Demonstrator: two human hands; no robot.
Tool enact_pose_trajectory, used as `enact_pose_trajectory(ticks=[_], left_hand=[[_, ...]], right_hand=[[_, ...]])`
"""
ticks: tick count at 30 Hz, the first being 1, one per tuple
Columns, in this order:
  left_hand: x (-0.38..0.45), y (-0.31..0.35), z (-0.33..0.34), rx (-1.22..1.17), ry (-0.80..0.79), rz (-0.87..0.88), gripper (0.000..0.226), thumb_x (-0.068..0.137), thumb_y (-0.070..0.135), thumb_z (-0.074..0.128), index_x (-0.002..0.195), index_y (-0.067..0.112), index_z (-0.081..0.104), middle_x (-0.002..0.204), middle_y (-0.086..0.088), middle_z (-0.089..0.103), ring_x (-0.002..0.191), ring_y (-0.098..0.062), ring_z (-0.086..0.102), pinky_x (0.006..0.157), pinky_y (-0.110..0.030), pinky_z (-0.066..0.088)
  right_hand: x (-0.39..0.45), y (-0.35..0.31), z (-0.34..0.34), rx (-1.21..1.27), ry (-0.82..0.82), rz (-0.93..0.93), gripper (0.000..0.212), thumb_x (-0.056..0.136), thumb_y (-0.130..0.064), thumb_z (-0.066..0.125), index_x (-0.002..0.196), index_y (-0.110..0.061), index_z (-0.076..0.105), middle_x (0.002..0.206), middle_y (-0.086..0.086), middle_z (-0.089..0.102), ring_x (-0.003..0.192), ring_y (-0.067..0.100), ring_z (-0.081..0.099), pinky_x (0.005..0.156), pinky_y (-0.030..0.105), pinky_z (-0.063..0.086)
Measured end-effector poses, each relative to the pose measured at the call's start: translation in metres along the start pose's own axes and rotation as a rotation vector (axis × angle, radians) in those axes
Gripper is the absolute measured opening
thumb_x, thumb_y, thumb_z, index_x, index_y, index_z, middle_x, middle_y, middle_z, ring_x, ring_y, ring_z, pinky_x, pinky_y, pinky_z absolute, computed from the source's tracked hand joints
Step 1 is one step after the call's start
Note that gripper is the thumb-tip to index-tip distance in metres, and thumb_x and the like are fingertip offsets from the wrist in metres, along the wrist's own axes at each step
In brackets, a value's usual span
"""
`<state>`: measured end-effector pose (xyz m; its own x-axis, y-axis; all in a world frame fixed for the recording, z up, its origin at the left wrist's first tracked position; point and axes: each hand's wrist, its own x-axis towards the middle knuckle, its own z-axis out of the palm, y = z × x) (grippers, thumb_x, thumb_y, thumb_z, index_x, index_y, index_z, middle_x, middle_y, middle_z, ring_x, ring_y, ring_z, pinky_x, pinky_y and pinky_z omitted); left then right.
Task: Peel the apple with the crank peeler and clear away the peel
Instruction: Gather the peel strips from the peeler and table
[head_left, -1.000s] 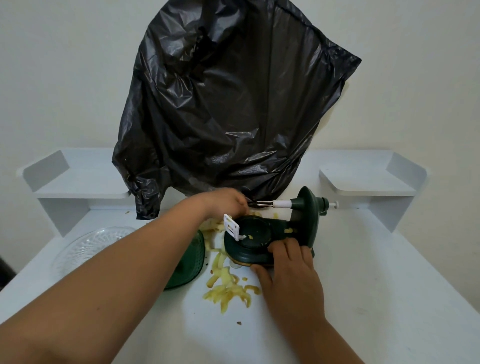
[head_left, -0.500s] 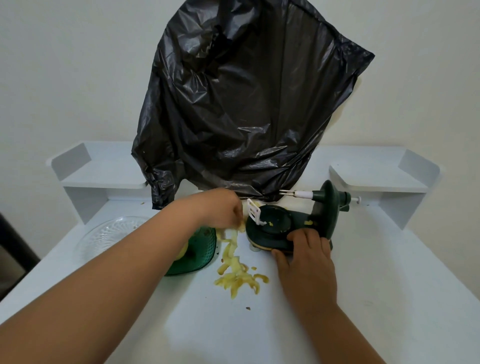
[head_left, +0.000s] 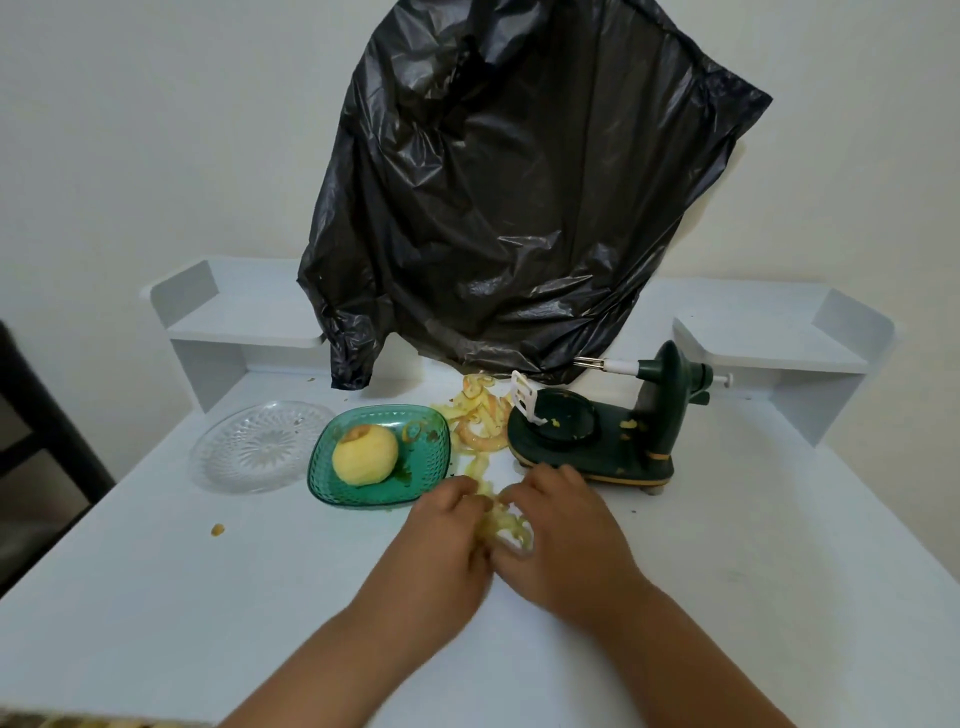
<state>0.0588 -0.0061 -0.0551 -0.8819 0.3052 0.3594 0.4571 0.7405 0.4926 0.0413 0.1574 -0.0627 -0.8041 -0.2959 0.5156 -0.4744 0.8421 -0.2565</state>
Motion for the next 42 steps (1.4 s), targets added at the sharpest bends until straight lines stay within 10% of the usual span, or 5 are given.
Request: enact_pose_trajectory(ticks=[9,17,32,42], left_hand=[[0.008,0.002,0.012,-0.104,0.064,0.03,0.05,0.079,0.005,0.058,0.128,0.014,0.05,0.122,0.0,0.051,0.109,-0.009,0.048,0.092,-0.006,0.032],[0.016,0.001,0.006,-0.303,0.221,-0.13,0.024,0.075,0.004,0.064,0.079,0.028,0.068,0.071,0.013,0.065,0.066,-0.001,0.057,0.055,-0.01,0.037],[0.008,-0.004,0.001,-0.216,0.308,-0.184,0.023,0.068,-0.002,0.063,0.077,0.019,0.064,0.079,0.005,0.059,0.07,0.002,0.05,0.06,-0.004,0.033],[0.01,-0.008,0.014,-0.094,0.108,-0.047,0.038,0.063,0.009,0.066,0.1,0.013,0.06,0.104,0.003,0.048,0.09,-0.008,0.05,0.074,-0.006,0.036]], right_hand=[[0.005,0.001,-0.003,0.227,-0.047,0.07,0.011,0.084,-0.009,0.067,0.093,-0.013,0.071,0.081,0.0,0.061,0.072,0.01,0.052,0.065,0.013,0.038],[0.008,-0.007,-0.014,0.692,0.108,0.208,0.029,0.082,0.001,0.064,0.103,-0.019,0.068,0.099,-0.002,0.067,0.087,0.008,0.067,0.073,0.019,0.055],[0.023,-0.014,0.016,0.229,-0.055,0.314,0.047,0.083,0.008,0.046,0.129,-0.002,0.051,0.132,0.014,0.05,0.121,0.025,0.045,0.093,0.016,0.028],[0.021,-0.016,0.014,0.13,-0.217,0.184,0.046,0.073,-0.016,0.03,0.1,-0.015,0.067,0.104,-0.001,0.066,0.1,0.022,0.046,0.087,0.035,0.039]])
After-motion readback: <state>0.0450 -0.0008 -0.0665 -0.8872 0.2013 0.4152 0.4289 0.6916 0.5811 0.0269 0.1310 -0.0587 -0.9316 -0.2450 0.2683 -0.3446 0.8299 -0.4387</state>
